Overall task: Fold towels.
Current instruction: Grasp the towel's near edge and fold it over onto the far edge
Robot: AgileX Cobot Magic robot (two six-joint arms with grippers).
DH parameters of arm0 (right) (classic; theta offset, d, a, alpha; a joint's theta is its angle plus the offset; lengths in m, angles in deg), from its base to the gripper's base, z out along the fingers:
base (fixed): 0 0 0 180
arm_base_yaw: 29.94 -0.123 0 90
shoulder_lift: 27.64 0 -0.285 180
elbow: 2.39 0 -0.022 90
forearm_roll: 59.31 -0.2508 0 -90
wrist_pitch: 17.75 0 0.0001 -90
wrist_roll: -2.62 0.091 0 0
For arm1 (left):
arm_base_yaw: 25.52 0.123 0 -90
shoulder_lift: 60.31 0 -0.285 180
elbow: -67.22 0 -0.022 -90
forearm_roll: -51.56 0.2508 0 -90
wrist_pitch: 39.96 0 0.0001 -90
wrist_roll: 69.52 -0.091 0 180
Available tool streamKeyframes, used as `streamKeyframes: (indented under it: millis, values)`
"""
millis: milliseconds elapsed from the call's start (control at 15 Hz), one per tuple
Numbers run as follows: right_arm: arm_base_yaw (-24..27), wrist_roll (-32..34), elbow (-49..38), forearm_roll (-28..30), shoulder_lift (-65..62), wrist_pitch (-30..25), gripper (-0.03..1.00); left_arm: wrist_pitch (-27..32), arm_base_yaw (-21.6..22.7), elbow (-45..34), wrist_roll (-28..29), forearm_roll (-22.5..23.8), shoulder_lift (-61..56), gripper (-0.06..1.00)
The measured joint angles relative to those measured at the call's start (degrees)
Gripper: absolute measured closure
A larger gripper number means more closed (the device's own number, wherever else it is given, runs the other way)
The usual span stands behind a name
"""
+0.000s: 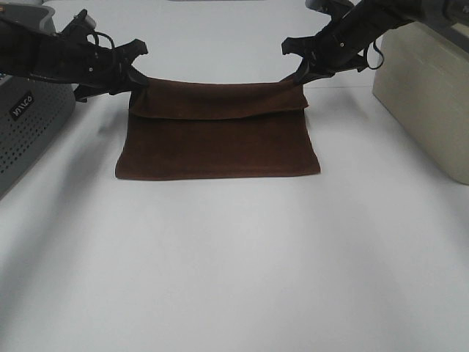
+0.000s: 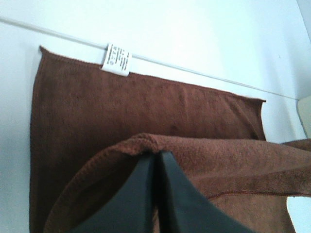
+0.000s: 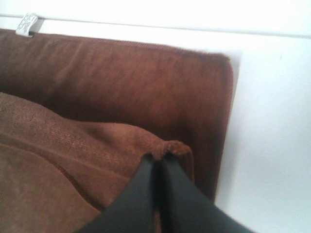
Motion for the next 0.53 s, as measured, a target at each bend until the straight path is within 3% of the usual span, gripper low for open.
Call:
streamKeyframes:
  millis: [200,333,400,467,533]
  values:
    - [0.3,0.0,6.1,1.1,5.9,4.0,0.97,-0.2,0.0,10.0,0.0,0.0,8.0,0.94]
    - [0.3,0.0,6.2,1.2,7.5,5.3,0.96,-0.3,0.0,12.9,0.1,0.0,10.7,0.84]
    - [0.3,0.0,6.2,1.2,7.9,5.9,0.90,-0.6,0.0,13.2,-0.3,0.0,10.9,0.70]
    - [0.3,0.1,6.2,1.0,8.1,6.4,0.76,-0.9,0.0,13.5,-0.8,0.0,10.9,0.50]
    - [0.3,0.1,6.3,0.9,8.1,6.4,0.57,-1.0,0.0,13.6,-1.3,-0.1,10.9,0.30]
